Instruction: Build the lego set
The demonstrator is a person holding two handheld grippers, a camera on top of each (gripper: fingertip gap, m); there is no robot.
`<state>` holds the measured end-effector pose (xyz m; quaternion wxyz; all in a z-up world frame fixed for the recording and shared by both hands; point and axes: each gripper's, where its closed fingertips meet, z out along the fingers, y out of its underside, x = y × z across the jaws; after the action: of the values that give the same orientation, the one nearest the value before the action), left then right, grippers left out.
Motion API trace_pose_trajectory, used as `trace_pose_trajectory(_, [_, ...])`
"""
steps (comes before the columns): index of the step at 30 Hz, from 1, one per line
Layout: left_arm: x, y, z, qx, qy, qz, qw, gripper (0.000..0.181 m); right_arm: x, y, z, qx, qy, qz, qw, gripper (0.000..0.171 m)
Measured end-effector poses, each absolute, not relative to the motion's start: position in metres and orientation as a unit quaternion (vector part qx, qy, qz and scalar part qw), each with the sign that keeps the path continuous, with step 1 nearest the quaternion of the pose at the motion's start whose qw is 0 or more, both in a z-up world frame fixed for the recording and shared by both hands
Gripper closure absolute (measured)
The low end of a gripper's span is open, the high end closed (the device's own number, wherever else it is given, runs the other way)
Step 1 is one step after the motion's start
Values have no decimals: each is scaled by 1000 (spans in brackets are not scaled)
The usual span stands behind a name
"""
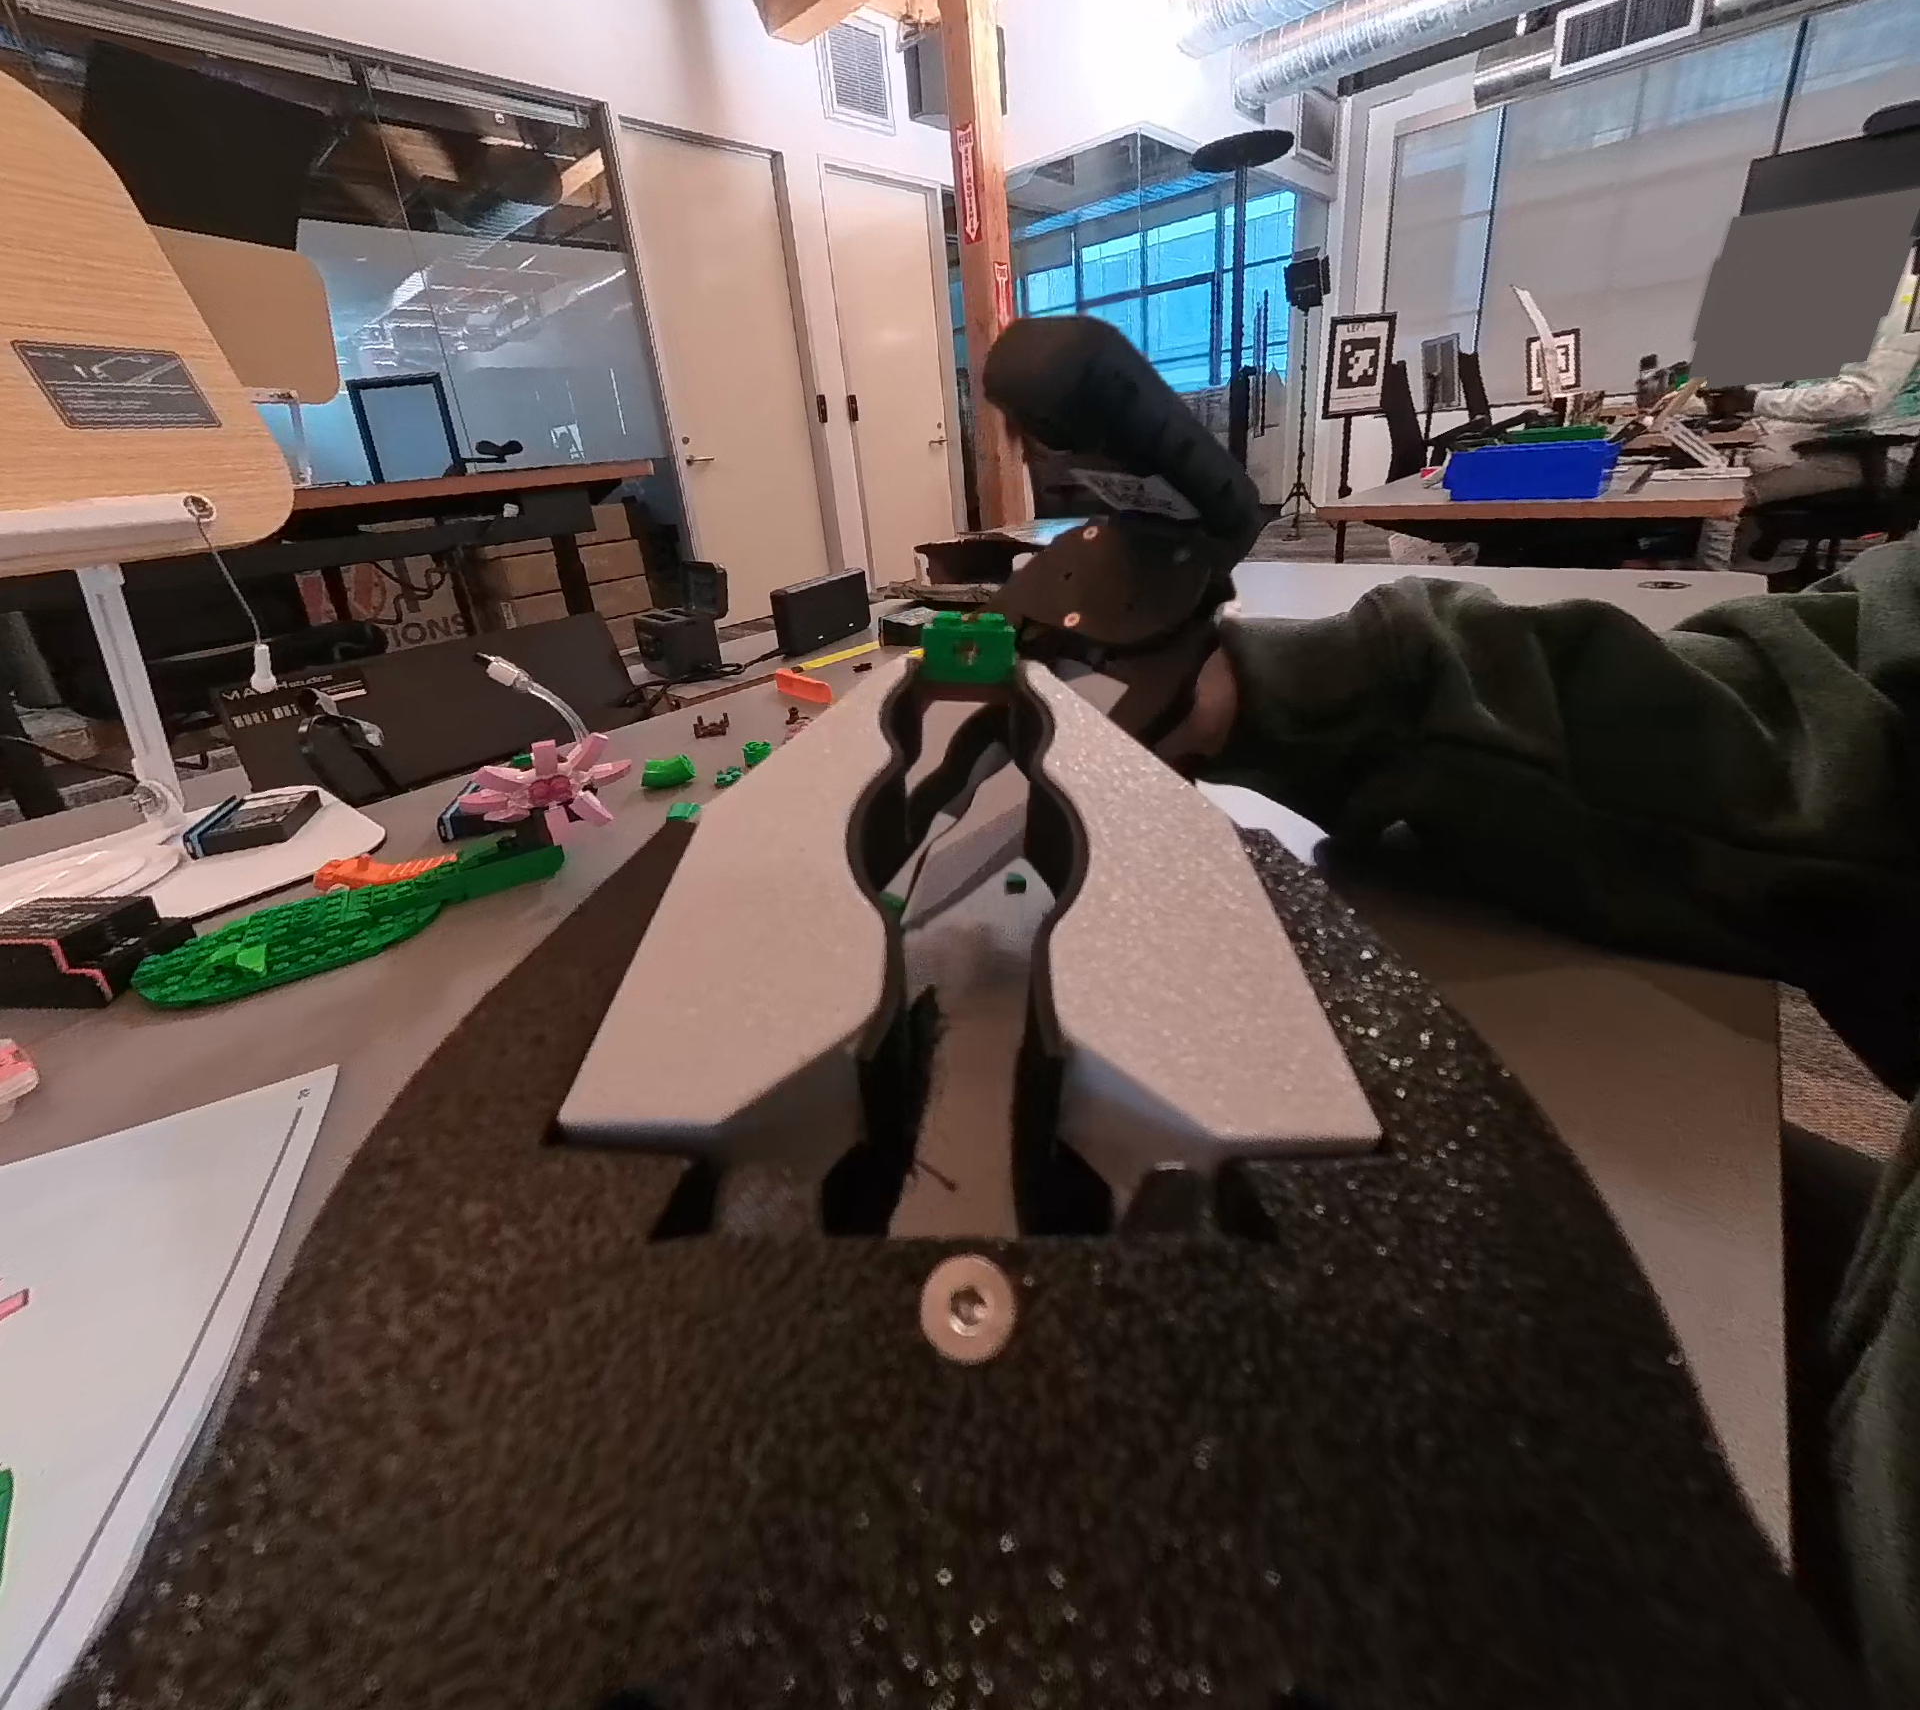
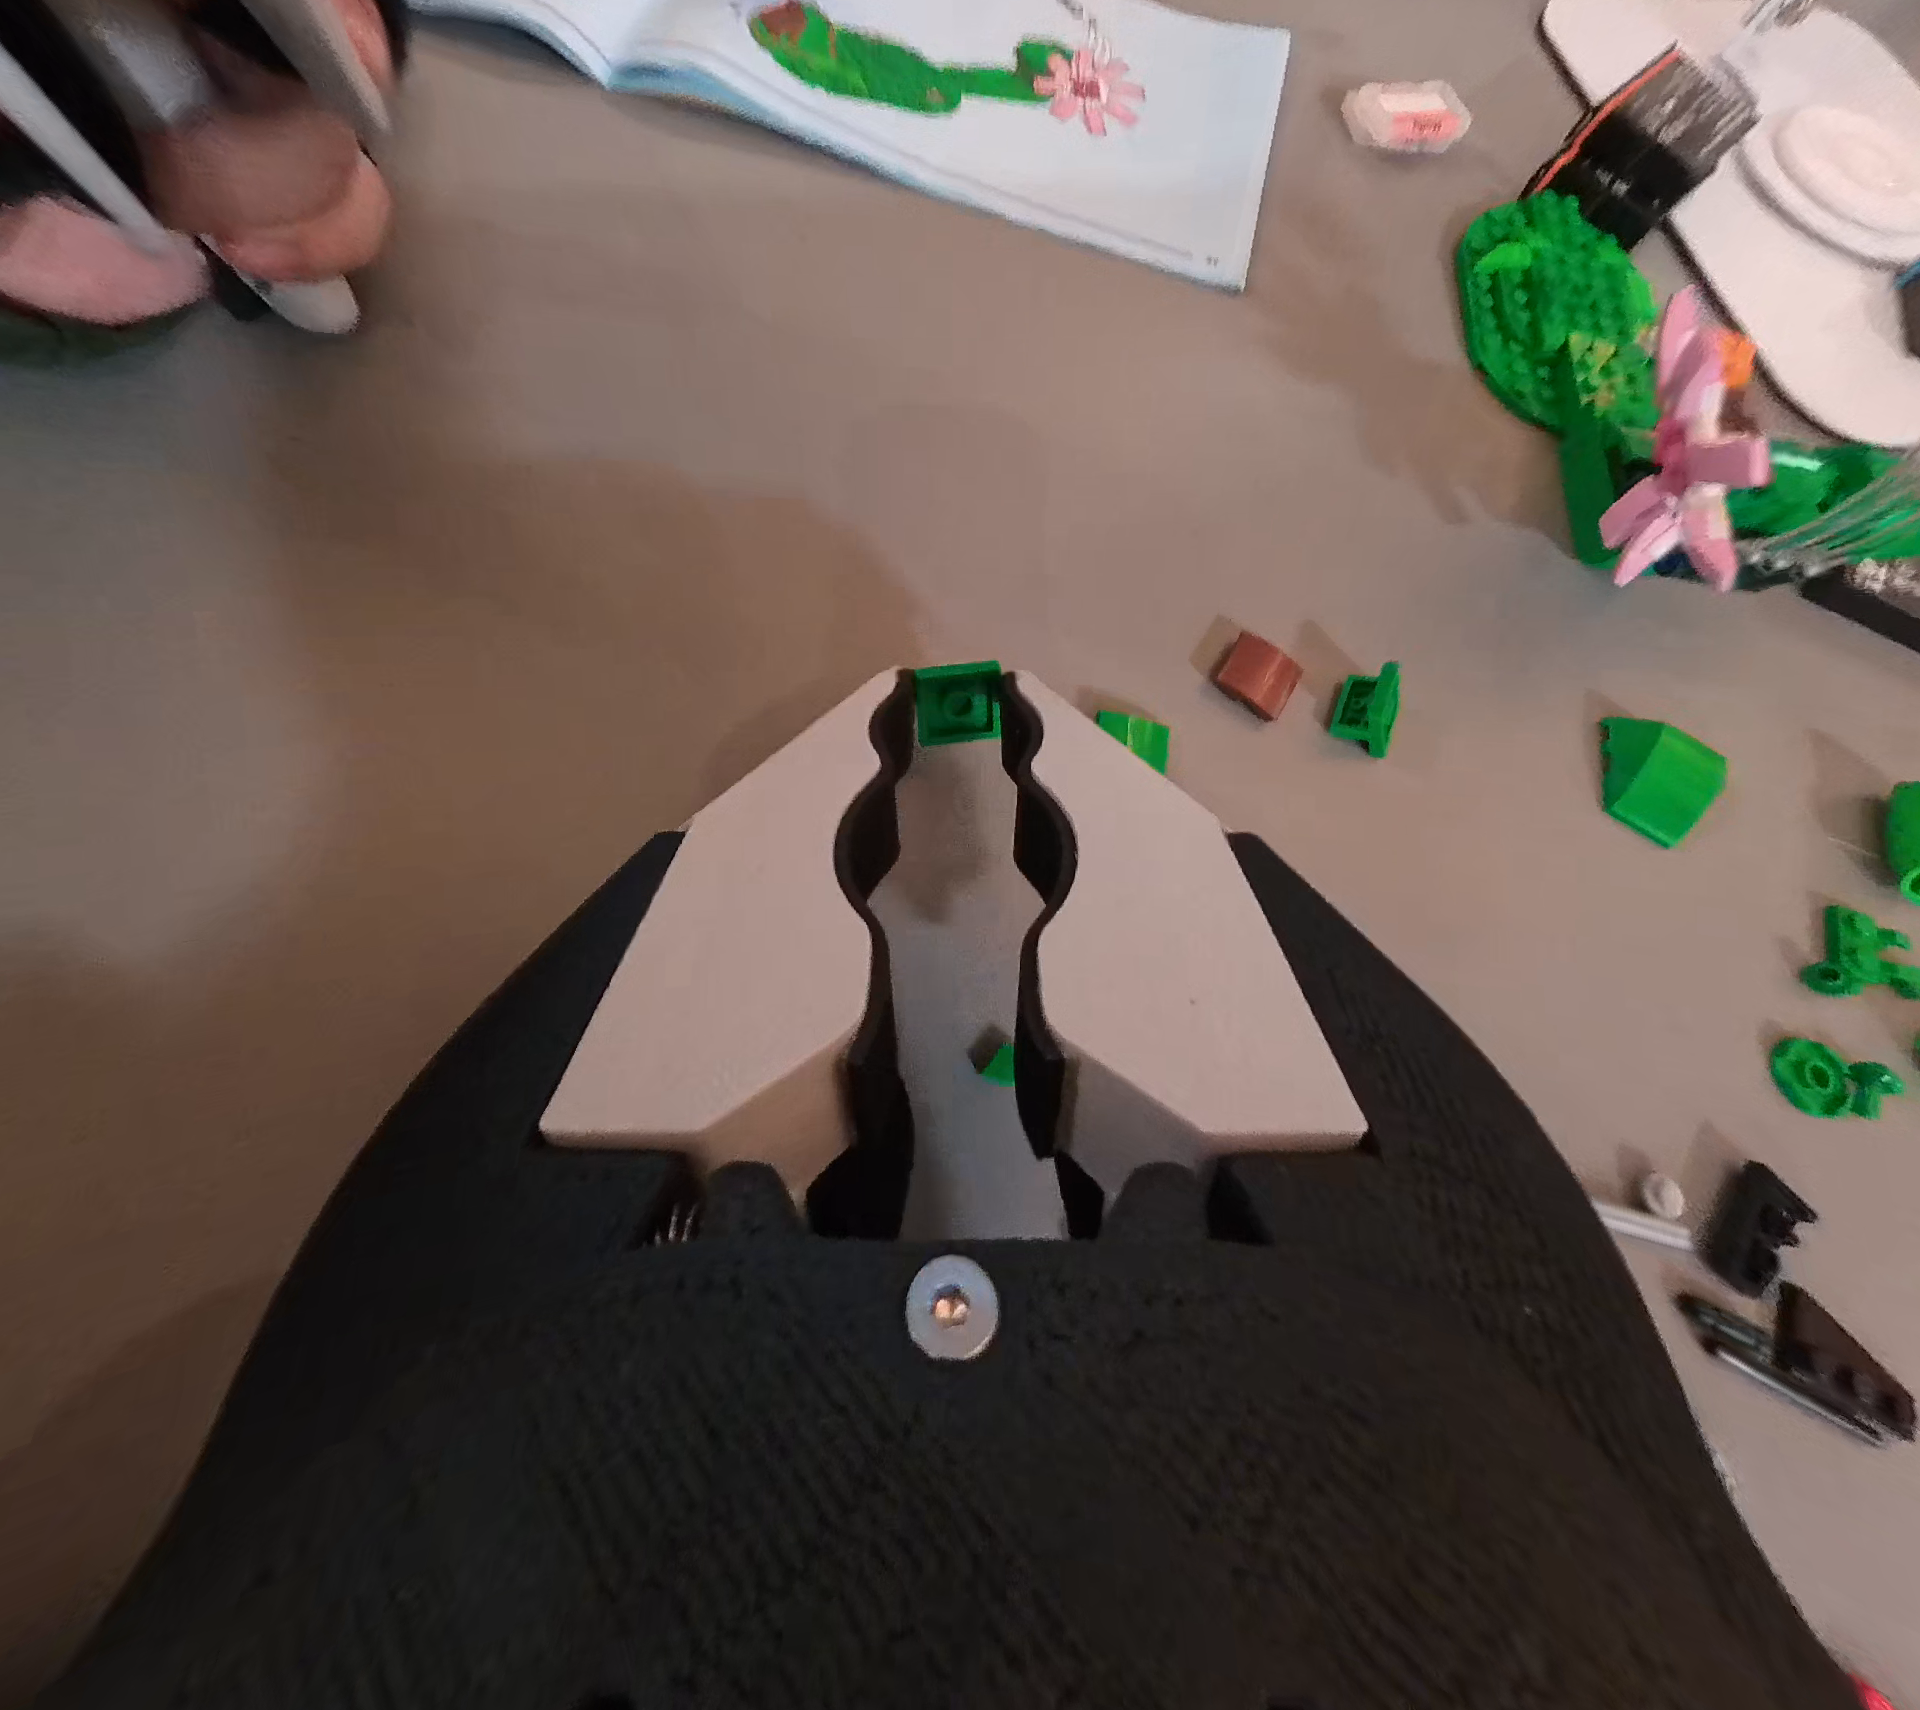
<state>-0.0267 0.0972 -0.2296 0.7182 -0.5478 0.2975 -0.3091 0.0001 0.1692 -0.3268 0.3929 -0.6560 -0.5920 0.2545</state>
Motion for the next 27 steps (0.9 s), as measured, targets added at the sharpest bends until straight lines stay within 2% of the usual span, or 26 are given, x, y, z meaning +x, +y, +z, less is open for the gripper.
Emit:
trace_pose_trajectory(10, [-28,100,-231,-560,286,-321,708,167,-9,139,-236,-544,-531,430,487,157])
trace_pose_trajectory(15, [-27,97,-228,-552,284,-347,703,168,-10,114,-208,-492,-516,522,468,157])
trace_pose_trajectory(22, [-24,77,-215,-496,286,-467,674,168,-13,91,-203,-459,-533,564,432,157])
trace_pose_trajectory(27, [-20,77,-218,-504,295,-475,658,168,-13,84,-193,-439,-524,588,432,157])
